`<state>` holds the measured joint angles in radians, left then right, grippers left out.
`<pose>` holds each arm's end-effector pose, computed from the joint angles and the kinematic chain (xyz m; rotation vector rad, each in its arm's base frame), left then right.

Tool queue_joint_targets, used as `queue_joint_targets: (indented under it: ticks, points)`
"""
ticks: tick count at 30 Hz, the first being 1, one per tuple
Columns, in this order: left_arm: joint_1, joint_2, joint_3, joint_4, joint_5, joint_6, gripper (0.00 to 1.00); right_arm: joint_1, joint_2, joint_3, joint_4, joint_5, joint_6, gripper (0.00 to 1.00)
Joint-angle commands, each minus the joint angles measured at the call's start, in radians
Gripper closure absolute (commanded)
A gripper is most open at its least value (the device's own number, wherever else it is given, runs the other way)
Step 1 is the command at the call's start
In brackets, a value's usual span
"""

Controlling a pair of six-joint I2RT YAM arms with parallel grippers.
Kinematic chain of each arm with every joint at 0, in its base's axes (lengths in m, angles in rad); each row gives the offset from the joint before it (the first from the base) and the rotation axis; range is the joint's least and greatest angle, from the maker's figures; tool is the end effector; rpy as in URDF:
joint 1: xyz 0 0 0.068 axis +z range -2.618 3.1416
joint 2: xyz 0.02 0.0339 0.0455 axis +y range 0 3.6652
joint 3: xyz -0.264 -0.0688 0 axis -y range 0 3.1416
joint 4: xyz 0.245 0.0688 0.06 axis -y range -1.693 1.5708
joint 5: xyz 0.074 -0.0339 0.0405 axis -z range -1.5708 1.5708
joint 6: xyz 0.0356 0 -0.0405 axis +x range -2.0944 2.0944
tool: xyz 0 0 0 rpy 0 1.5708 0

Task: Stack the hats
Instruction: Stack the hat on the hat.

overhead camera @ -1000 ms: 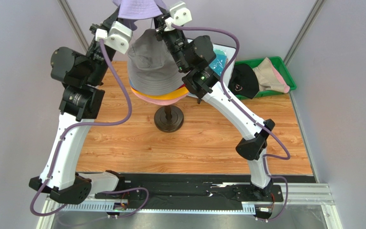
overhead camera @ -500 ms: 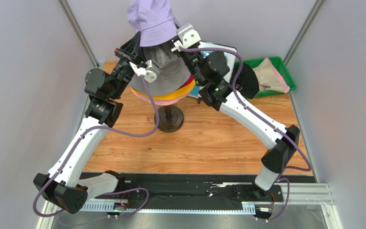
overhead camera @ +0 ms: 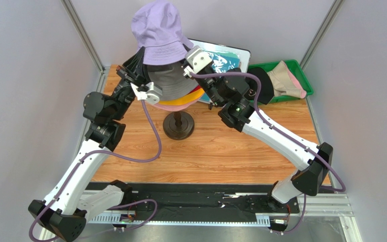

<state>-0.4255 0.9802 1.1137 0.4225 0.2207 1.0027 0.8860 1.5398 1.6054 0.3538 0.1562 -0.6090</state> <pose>0.1791 -0.0897 0.4822 0.8201 0.6364 0.4130 0.2270 0.2692 0.4978 -0.6800 0.9375 0.1555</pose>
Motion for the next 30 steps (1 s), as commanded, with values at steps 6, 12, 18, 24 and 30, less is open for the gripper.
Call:
queue_joint_targets:
  ticks: [6, 12, 18, 24, 30]
  points:
    - [0.014, -0.08, -0.043, 0.027, -0.086, -0.238, 0.99, 0.004, -0.115, -0.16, 0.16, 0.164, -0.061, 1.0]
    - [0.014, -0.207, -0.126, -0.008, -0.078, -0.424, 0.42, 0.018, -0.144, -0.183, 0.159, 0.178, -0.086, 1.0]
    - [0.014, -0.299, -0.028, -0.343, -0.121, -0.724, 0.28, 0.039, -0.164, -0.229, 0.172, 0.187, -0.115, 1.0]
    - [0.014, -0.307, 0.115, -0.635, -0.033, -0.979, 0.28, 0.07, -0.167, -0.271, 0.18, 0.207, -0.14, 1.0]
    - [0.014, -0.268, 0.14, -0.634, -0.003, -1.3, 0.27, 0.126, -0.17, -0.358, 0.304, 0.272, -0.221, 1.0]
